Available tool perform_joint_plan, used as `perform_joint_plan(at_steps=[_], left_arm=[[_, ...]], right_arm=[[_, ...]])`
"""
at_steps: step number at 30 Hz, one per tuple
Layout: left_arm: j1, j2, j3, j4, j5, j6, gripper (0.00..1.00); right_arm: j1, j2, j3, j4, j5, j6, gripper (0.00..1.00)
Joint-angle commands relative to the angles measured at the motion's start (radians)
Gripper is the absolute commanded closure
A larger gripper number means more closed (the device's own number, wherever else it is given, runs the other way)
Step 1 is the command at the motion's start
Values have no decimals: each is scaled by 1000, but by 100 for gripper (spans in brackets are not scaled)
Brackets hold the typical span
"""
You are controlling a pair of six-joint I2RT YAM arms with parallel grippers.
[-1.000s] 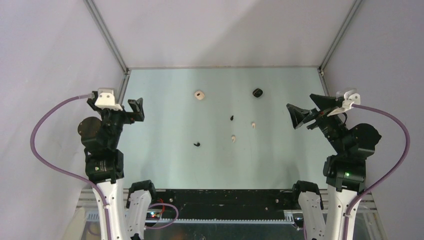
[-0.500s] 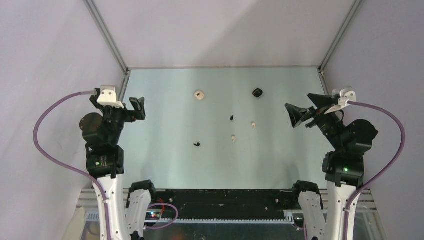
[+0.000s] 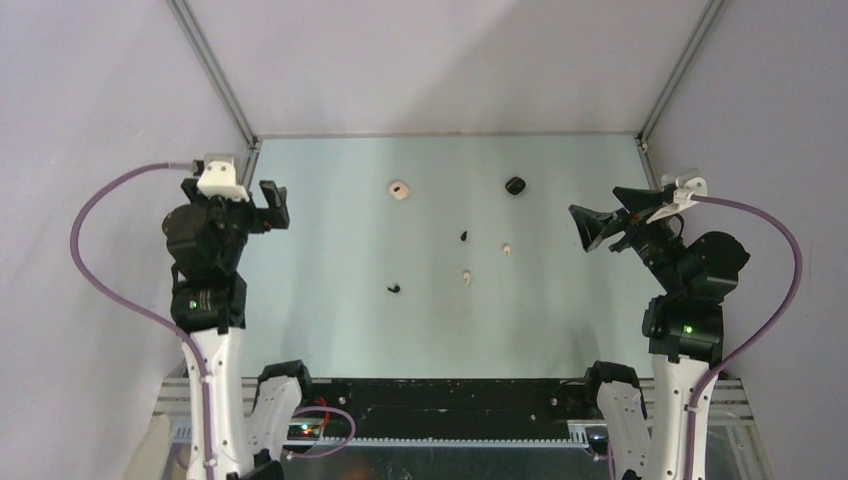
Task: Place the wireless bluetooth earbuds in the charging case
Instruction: Pick up the charging case at the center of the board.
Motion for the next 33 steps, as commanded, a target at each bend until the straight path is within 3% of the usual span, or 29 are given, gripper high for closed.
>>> perform_joint_plan(at_steps=[1,7,13,21,28,33], left_arm=[[-65,130,116,-47,-149,64,1],[-284,248,105,-18,-331,231,1],[-373,406,148,3,-367,342,1],[-447,614,197,38,-362,319,1],[-463,731,222,102,-269,322,1],[-478,912,404,85,-365,333,1]], right_arm=[[-12,29,5,39,-40,40,0],[9,78,4,26,-109,32,0],[100,119,5,2,-44,-42,0],[144,179,5,-11,-21,-72,0],[156,209,5,-16,-22,-78,0],[154,229,4,-19,-7,-87,0]])
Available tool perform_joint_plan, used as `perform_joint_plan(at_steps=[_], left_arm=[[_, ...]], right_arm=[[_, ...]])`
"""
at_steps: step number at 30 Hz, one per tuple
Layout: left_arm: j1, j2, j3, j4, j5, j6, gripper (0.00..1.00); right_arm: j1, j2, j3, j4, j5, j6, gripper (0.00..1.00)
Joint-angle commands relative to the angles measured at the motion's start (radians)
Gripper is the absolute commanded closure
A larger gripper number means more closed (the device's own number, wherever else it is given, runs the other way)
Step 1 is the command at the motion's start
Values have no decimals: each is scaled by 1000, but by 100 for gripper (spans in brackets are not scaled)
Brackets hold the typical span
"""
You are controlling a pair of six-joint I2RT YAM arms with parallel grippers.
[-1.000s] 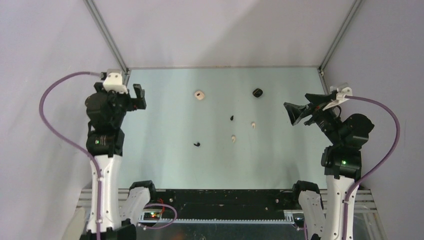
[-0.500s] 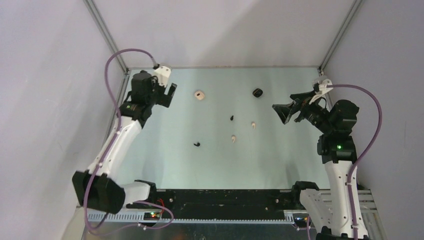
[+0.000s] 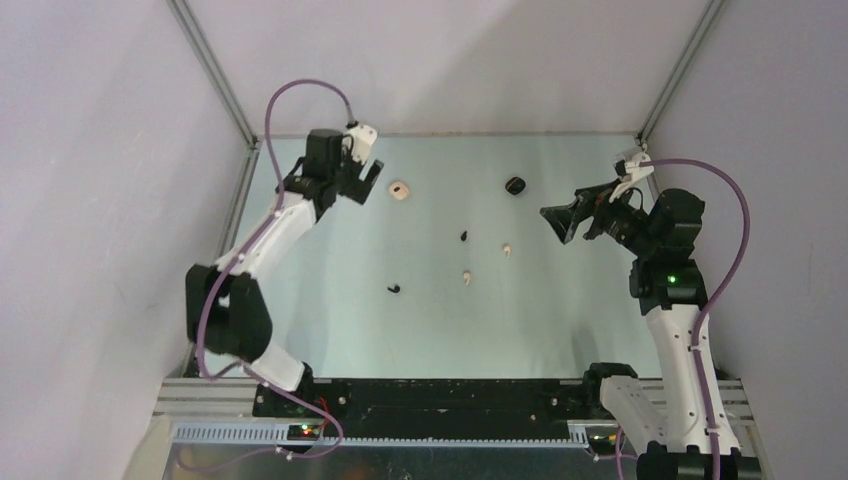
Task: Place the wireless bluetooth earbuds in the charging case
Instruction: Pick up the charging case at the center of the board.
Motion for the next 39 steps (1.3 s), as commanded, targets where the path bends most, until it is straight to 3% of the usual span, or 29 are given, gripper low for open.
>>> perform_joint_plan(at_steps=[1,6,19,27,39], left_arm=[[-23,139,191,32,-82,3,1],[-67,357,433,-40,-265,-45,1],[-143,706,795,-133,-441,-116,1],[-155,863,948,-130,-469,-106,1],[-202,982,1032,-80,-559,10,1]], right_arm=[[0,11,4,3,19,-16,0],[-4,15,5,3,25,-22,0],[-9,14,-4,10,25,-23,0],[12,16,-9,16,31,-22,0],[43,23,-15,20,42,-42,0]])
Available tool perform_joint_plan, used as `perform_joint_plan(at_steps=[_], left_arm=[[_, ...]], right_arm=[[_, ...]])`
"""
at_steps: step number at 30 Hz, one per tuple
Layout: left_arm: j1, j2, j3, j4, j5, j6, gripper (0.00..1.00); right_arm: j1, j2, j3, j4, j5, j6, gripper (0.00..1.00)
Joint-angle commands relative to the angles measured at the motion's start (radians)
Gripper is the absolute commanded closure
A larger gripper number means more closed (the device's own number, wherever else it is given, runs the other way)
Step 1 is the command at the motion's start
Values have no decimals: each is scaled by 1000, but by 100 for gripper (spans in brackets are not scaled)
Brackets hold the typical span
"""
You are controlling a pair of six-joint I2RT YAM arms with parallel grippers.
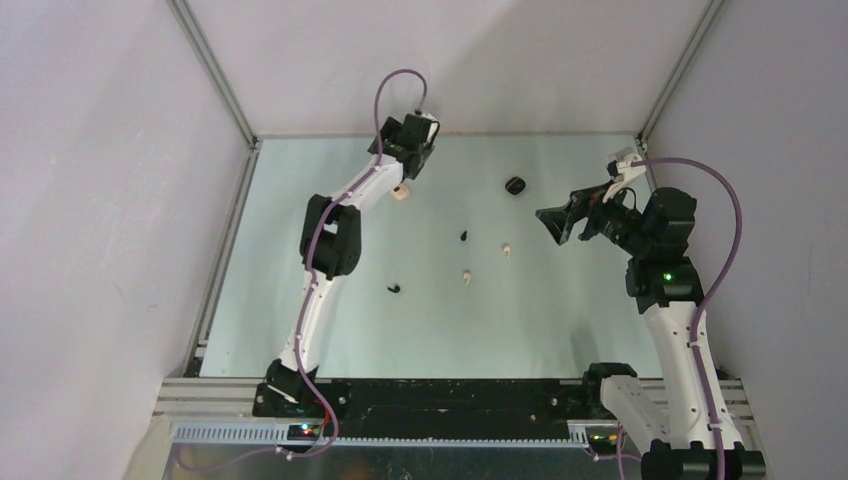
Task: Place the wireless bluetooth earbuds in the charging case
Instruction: Pick up the charging case at the center of the board.
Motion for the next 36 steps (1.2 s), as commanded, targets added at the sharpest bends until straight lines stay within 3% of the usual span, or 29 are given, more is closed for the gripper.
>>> perform_joint_plan(at_steps=[1,10,19,36], left_arm=[[-33,25,64,51,-74,77,1],[-70,59,61,85,-153,228,1],[-81,55,48,-11,-70,290,1],[-89,53,5,-68,-91,373,1]], right_arm=[[10,1,-8,26,14,-40,0],[10,-3,-9,27,14,-43,0],[10,-6,-9,28,13,-40,0],[11,-3,-11,29,17,-42,0]])
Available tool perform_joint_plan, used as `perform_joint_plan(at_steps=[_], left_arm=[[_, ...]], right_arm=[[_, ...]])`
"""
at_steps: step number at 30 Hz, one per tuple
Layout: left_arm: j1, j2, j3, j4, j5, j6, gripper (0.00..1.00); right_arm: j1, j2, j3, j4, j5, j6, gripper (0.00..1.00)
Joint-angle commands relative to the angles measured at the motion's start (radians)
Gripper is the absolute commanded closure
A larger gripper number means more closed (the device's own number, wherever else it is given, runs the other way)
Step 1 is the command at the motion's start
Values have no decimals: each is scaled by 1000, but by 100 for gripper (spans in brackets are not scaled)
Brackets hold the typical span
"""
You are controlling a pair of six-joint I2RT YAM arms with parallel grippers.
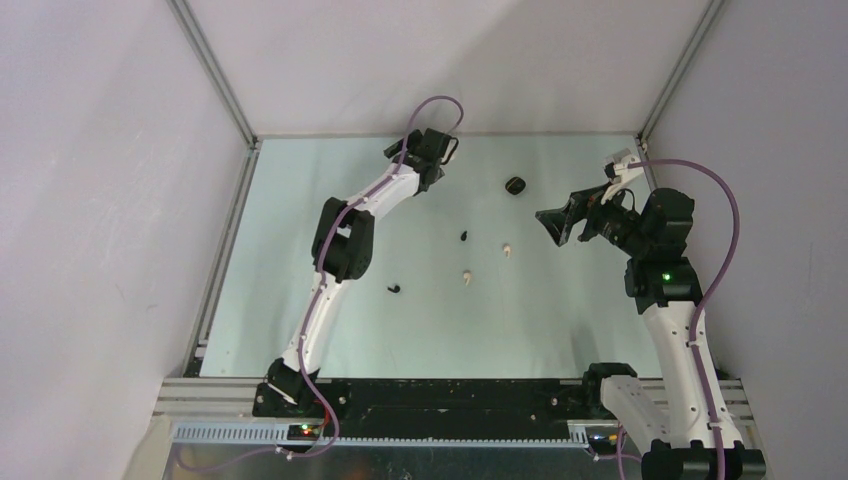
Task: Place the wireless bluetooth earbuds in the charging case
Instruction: Pick up the charging case at the center of the board.
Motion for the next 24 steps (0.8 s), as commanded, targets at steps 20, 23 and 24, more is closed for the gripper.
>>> perform_joint_plan(at_steps=[20,23,24], left_arm=[[6,-112,-123,-84,-14,14,1],[8,-138,-161,-83,-6,7,1],[8,-155,-183,-71,0,5,1]], right_arm=[[5,-14,-2,32,1,-2,0],[5,-18,-2,33,-2,0,0],[4,-21,-2,32,-4,0,0]])
